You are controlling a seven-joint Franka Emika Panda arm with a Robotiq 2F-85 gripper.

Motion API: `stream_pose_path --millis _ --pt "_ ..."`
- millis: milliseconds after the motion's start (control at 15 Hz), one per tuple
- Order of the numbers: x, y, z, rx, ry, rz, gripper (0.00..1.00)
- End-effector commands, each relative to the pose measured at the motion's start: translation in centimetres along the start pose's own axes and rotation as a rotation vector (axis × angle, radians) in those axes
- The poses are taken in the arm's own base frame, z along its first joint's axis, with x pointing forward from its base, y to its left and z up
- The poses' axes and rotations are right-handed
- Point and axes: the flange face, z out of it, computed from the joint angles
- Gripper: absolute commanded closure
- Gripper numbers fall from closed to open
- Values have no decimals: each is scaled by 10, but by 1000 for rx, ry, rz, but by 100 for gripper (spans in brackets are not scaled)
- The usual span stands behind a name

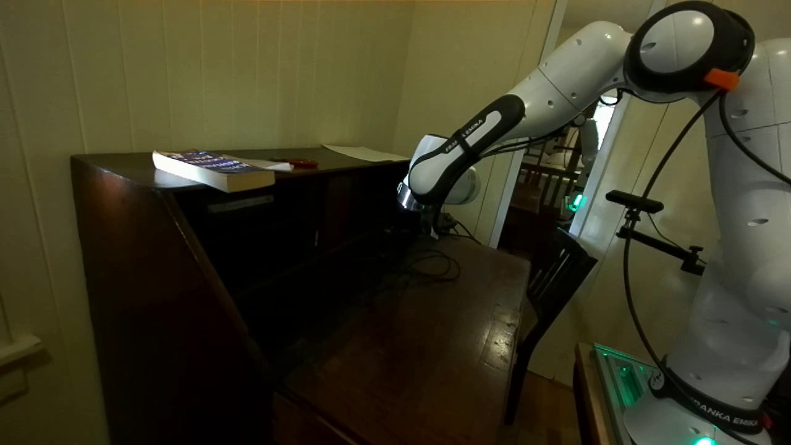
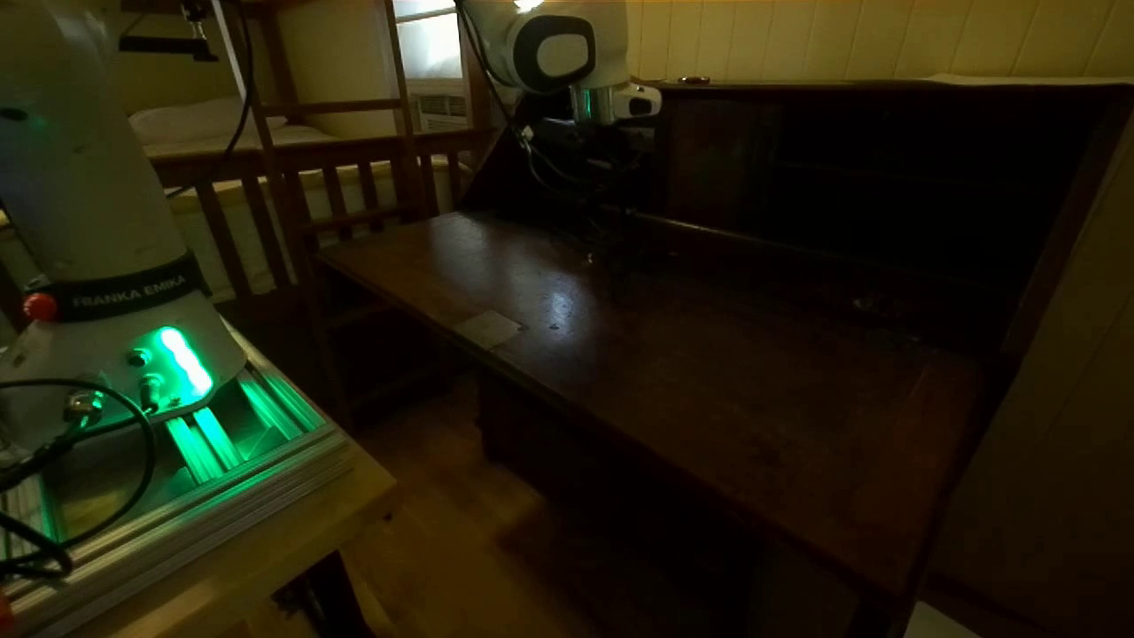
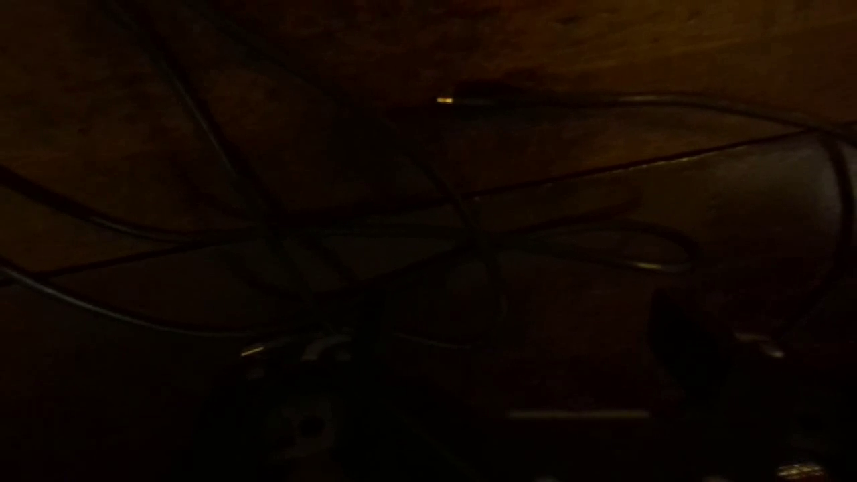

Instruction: Move the black cable to the right.

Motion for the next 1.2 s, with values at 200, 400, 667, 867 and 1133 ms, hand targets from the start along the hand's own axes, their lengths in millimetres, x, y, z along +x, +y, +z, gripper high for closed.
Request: stream_pose_path --millis 200,400,667,867,1133 --pt "5 0 7 -28 10 -30 0" --pt "10 2 17 -20 1 -30 0" --pt "17 2 28 -10 -3 -27 23" --pt "23 3 34 4 -11 -24 44" --pt "26 3 36 17 -9 -21 73"
